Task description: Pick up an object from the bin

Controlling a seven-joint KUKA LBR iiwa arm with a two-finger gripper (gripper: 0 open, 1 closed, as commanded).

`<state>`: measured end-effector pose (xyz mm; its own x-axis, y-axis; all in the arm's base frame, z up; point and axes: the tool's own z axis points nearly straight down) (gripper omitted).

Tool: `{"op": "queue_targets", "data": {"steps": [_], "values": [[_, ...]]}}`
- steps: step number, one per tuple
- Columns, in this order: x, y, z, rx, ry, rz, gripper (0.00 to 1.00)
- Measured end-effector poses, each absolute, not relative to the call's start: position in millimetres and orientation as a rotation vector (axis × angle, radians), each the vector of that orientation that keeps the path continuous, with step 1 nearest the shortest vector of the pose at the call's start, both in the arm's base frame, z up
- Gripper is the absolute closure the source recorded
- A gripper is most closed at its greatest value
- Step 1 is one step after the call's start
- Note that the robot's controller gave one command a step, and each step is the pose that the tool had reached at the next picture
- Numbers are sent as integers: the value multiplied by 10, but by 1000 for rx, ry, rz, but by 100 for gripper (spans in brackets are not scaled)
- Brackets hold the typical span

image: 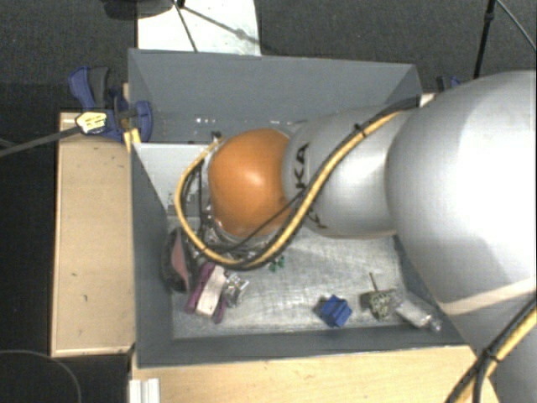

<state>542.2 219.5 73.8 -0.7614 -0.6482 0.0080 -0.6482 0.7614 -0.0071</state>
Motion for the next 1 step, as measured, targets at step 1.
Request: {"op": "queue_targets", "data": {"steps": [1], "values": [[5417, 2150, 727, 1071, -2938, 25, 100]]}}
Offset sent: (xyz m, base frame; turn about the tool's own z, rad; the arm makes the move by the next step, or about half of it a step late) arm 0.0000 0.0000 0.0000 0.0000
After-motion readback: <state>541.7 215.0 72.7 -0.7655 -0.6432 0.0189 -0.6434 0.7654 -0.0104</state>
